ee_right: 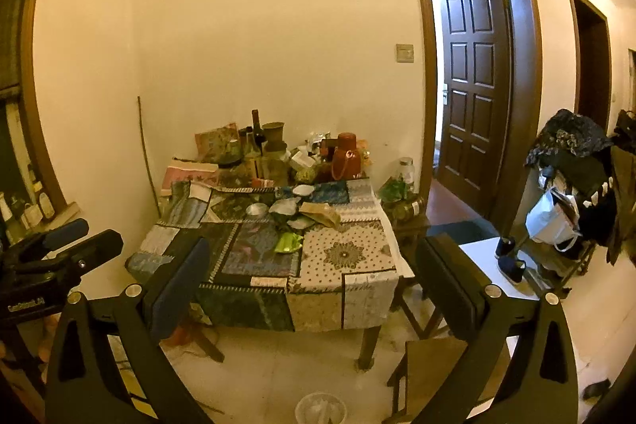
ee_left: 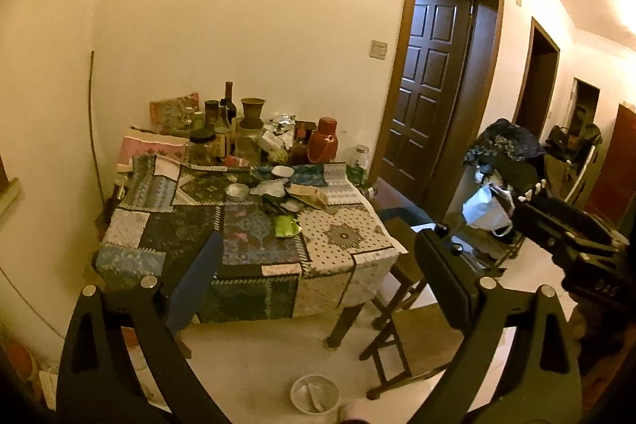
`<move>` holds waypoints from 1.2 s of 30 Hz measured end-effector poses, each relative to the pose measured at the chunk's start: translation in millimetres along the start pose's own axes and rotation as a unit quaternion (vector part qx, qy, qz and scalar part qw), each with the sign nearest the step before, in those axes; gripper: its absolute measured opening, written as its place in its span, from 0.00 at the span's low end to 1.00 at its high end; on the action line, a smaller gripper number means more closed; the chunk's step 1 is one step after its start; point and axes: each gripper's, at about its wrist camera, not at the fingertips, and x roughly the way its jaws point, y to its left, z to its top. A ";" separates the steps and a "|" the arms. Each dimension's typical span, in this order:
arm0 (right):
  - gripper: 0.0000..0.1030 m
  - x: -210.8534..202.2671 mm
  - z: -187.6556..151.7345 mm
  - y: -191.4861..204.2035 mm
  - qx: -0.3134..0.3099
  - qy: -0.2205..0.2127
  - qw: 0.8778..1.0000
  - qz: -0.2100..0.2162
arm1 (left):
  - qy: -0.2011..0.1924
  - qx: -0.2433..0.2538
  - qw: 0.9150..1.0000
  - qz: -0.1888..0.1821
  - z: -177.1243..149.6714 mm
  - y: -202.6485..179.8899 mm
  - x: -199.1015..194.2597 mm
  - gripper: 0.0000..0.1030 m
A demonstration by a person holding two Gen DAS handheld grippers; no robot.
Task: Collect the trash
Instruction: 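Raise both empty tools and move them back to the table, then grasp the brown cardboard box with the right gripper while the left reaches the plastic bag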
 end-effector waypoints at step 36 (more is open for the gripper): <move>0.99 236.8 73.4 -98.8 -0.071 0.080 0.990 0.088 | 0.065 -0.091 0.983 0.144 79.5 17.3 278.6 0.94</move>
